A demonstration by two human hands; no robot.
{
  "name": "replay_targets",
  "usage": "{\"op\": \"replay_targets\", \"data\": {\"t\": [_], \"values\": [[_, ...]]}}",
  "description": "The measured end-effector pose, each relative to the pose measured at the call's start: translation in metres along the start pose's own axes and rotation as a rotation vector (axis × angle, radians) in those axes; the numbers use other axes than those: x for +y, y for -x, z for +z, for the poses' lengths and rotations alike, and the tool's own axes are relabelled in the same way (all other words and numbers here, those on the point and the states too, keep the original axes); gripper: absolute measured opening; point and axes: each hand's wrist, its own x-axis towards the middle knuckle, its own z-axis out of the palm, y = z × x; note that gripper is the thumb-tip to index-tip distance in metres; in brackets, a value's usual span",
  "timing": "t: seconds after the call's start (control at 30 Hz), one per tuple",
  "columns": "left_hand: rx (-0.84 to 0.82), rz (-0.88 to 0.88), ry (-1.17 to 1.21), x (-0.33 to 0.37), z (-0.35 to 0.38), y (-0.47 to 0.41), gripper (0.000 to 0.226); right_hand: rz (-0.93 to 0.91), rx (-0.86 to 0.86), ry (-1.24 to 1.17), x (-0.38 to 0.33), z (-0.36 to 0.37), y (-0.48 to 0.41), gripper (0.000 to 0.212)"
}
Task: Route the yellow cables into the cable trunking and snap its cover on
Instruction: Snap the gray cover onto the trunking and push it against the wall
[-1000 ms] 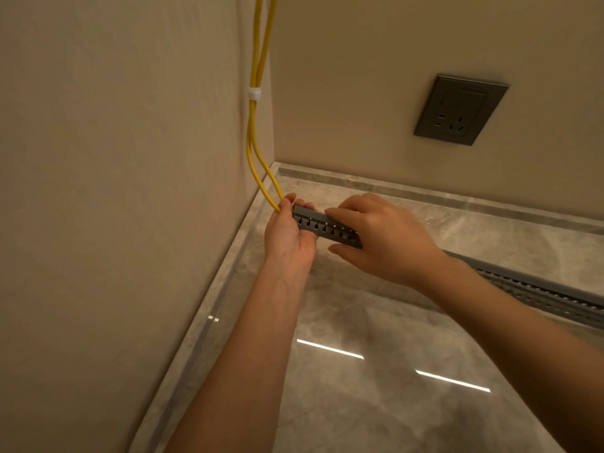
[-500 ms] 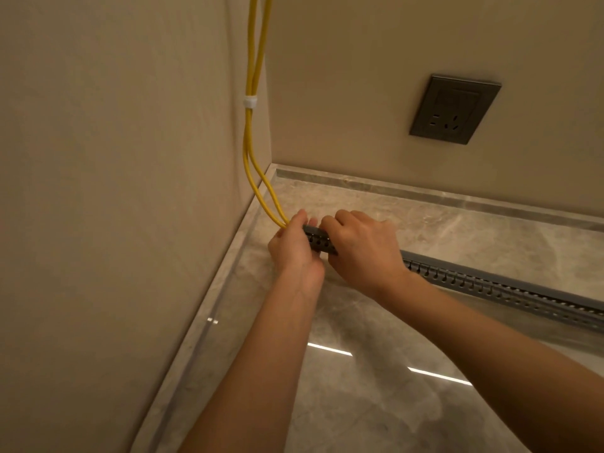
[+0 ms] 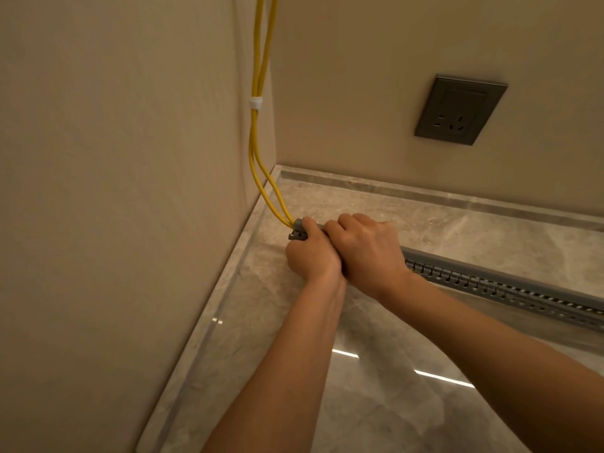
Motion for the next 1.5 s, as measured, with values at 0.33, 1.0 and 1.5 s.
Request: {"op": "replay_targets", "data": {"t": [0.33,1.0,1.5], "values": [[0.035,0.078,-0.066,-0.009,-0.004,-0.008,0.039,-0.026,-0.047,-0.026,-0.001,0.005,0.0,0.019],[-0.123,0.547,-0.685,0.018,-0.053,-0.02,0.023,0.004,-0.218,-0.073,0.022,0.008,-0.018,0.019],[-0.677,1.607,-1.878,0.062,-0.021,-0.034,0.019,-0.011,-0.311,-0.049,0.027,0.0,-0.019,0.02]]}}
